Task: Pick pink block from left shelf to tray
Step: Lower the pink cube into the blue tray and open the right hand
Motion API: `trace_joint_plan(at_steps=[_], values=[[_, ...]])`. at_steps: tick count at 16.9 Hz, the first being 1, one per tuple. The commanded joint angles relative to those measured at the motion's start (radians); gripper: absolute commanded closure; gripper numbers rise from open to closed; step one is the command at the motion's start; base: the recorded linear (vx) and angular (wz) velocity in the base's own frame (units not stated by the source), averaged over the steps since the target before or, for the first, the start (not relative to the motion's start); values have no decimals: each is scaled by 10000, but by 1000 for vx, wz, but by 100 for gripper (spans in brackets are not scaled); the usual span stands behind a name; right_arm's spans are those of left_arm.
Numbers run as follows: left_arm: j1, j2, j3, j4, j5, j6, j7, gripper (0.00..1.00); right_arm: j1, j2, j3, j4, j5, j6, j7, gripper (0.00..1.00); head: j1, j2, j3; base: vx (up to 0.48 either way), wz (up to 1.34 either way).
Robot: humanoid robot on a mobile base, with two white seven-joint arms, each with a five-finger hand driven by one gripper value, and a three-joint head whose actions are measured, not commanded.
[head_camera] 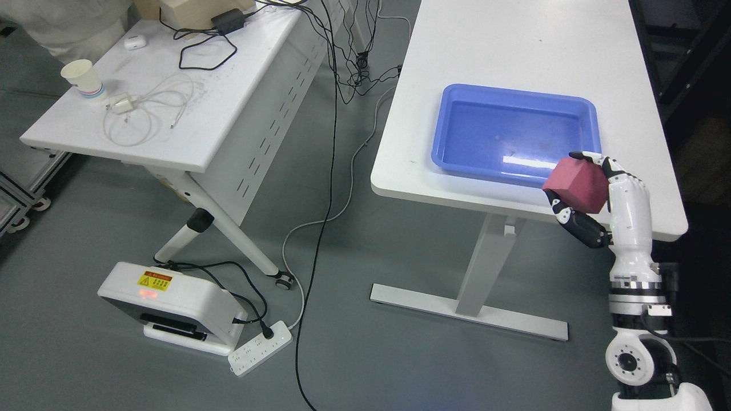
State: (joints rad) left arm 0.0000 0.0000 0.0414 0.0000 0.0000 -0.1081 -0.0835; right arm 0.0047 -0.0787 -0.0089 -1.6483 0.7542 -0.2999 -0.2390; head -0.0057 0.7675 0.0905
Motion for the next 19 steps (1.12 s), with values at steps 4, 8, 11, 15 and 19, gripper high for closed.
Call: trace_joint_plan(at_steps=[4, 8, 11, 15, 19], values=[[-230, 175, 0, -175, 0, -8, -8, 0, 168, 35, 43, 23, 5, 38, -18, 98, 0, 0, 0, 344, -21], [-230, 175, 0, -175, -15, -8, -8, 0, 184, 20, 43, 23, -10, 38, -18, 98, 0, 0, 0, 288, -51], [-230, 175, 0, -175, -15, -8, -8, 0, 168, 5, 43, 23, 5, 38, -18, 98, 0, 0, 0, 200, -23], [-230, 175, 0, -175, -15, -8, -8, 0, 214, -10, 89, 99, 127, 23, 210, 97, 0, 0, 0, 118, 4], [-230, 175, 0, -175, -15, -8, -8, 0, 184, -11, 931, 726, 189, -39, 2093, 92, 0, 0, 0, 59, 5]])
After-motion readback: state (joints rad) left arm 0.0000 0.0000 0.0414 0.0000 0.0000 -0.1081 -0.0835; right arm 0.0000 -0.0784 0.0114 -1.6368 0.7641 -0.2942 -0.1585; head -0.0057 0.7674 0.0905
